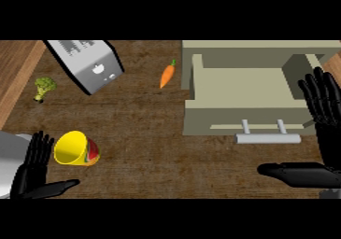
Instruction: Pick up the cup, place it into the drawer and close the drawer
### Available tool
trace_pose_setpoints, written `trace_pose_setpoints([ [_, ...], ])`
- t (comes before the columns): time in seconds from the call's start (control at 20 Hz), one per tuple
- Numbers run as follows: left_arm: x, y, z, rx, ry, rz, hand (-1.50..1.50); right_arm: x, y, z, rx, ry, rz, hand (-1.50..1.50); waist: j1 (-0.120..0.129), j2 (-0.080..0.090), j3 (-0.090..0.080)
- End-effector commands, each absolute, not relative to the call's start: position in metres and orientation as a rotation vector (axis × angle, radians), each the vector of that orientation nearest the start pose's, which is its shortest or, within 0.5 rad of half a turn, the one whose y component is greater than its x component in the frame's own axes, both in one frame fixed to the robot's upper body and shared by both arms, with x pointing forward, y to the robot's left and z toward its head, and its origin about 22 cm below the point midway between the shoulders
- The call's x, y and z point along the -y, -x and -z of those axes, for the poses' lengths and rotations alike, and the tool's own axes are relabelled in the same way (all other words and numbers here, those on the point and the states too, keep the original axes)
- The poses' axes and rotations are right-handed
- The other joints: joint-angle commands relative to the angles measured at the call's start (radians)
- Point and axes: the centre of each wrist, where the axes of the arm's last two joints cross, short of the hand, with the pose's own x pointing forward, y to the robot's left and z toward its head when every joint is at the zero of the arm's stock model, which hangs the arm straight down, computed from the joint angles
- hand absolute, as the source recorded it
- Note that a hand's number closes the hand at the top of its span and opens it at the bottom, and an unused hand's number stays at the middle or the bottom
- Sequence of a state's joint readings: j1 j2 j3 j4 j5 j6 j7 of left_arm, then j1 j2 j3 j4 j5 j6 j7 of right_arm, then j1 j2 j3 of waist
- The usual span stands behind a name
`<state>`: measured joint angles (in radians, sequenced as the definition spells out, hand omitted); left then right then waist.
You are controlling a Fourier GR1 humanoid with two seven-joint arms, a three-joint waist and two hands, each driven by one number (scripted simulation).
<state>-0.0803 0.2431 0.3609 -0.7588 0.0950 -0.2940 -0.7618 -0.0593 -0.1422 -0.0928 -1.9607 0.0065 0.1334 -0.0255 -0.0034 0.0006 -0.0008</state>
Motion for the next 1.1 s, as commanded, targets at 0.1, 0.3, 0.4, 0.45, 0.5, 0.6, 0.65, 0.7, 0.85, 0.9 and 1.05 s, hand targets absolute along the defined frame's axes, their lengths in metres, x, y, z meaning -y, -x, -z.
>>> trace_pose_setpoints([
  [0.1, -0.387, -0.196, 0.148, 1.709, -0.104, -0.202, -1.5, 0.273, -0.225, -0.118, 2.034, 0.079, -0.237, -1.5, -0.006, 0.001, -0.001],
  [0.3, -0.393, -0.198, 0.145, 1.721, -0.1, -0.181, -1.5, 0.267, -0.227, -0.107, 2.024, 0.062, -0.242, -1.5, -0.003, 0.001, 0.0],
  [0.4, -0.385, -0.204, 0.15, 1.707, -0.105, -0.169, -1.5, 0.254, -0.238, -0.114, 2.02, 0.065, -0.231, -1.5, -0.005, 0.002, -0.001],
  [0.45, -0.383, -0.199, 0.154, 1.72, -0.086, -0.185, -1.5, 0.264, -0.243, -0.128, 2.031, 0.067, -0.262, -1.5, -0.008, 0.004, -0.002],
  [0.5, -0.378, -0.202, 0.154, 1.719, -0.099, -0.16, -1.5, 0.262, -0.223, -0.127, 2.017, 0.056, -0.235, -1.5, -0.01, 0.002, -0.001],
  [0.6, -0.378, -0.199, 0.157, 1.728, -0.081, -0.186, -1.5, 0.264, -0.228, -0.123, 2.026, 0.059, -0.256, -1.5, -0.012, 0.004, -0.002],
  [0.65, -0.392, -0.217, 0.141, 1.714, -0.085, -0.161, -1.5, 0.27, -0.225, -0.114, 2.024, 0.065, -0.242, -1.5, -0.014, 0.004, -0.002],
  [0.7, -0.381, -0.21, 0.151, 1.705, -0.08, -0.167, -1.5, 0.259, -0.233, -0.115, 2.035, 0.06, -0.246, -1.5, -0.013, 0.005, -0.002],
  [0.85, -0.357, -0.221, 0.155, 1.734, -0.044, -0.163, -1.5, 0.247, -0.248, -0.109, 2.014, 0.066, -0.267, -1.5, -0.006, 0.006, -0.002],
  [0.9, -0.382, -0.22, 0.145, 1.719, -0.061, -0.177, -1.5, 0.243, -0.223, -0.111, 2.032, 0.048, -0.224, -1.5, -0.016, 0.005, -0.003],
  [1.05, -0.372, -0.214, 0.153, 1.735, -0.034, -0.188, -1.5, 0.256, -0.236, -0.118, 2.037, 0.047, -0.248, -1.5, -0.013, 0.006, -0.003],
])
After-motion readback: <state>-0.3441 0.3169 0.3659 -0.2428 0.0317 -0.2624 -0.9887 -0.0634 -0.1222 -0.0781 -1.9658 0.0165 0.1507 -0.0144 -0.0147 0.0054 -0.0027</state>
